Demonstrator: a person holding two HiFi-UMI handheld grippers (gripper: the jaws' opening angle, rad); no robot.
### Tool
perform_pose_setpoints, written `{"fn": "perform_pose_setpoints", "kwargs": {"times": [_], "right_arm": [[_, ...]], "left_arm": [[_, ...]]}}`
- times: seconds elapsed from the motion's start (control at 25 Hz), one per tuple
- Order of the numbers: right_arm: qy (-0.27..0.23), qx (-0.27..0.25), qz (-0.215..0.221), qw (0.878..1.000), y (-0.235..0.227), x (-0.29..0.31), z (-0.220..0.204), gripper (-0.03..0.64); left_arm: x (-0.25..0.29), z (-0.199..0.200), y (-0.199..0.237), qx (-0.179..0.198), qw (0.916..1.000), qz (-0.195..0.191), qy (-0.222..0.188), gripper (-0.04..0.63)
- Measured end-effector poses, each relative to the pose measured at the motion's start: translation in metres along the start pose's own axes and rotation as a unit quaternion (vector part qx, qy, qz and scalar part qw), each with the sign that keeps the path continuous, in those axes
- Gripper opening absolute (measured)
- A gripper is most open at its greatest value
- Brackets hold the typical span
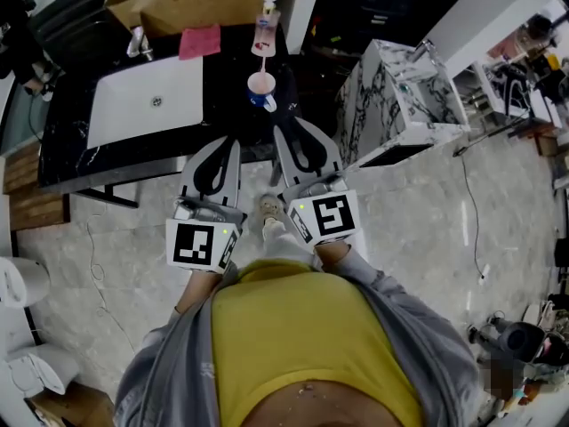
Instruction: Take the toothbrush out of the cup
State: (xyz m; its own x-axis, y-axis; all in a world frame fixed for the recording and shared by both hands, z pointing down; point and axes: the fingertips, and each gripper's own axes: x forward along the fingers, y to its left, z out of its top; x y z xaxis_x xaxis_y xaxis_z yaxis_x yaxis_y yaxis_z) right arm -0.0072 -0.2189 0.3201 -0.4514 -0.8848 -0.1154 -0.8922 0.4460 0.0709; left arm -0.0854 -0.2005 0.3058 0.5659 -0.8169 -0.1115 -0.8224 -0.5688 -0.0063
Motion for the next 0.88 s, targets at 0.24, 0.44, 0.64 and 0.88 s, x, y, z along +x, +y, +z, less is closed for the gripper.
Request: {"fn": "perform_pose_setpoints", "kwargs": {"times": [0.24,0.44,0.64,0.88], "right_arm": [[0.02,-0.007,0.021,1.0,-0.05,0.064,-0.027,0.091],[0.032,-0.004,0.044,0.999,-0.08,0.106,-0.053,0.091],[0.052,0.001,0.071,0.996,-0.099,0.138,-0.085,0.091],[0.08,0.016,0.089,0.993,-0.111,0.165,-0.121,0.087]], "left_arm": [[0.071,-0.013,0.03,0.001,0.9999,0.012,0.005,0.0],[0.116,-0.03,0.052,-0.004,0.9994,0.032,0.015,0.0],[0.145,-0.052,0.067,-0.002,0.9978,0.053,0.039,0.0],[0.165,-0.067,0.08,-0.01,0.9968,0.067,0.042,0.0]]}}
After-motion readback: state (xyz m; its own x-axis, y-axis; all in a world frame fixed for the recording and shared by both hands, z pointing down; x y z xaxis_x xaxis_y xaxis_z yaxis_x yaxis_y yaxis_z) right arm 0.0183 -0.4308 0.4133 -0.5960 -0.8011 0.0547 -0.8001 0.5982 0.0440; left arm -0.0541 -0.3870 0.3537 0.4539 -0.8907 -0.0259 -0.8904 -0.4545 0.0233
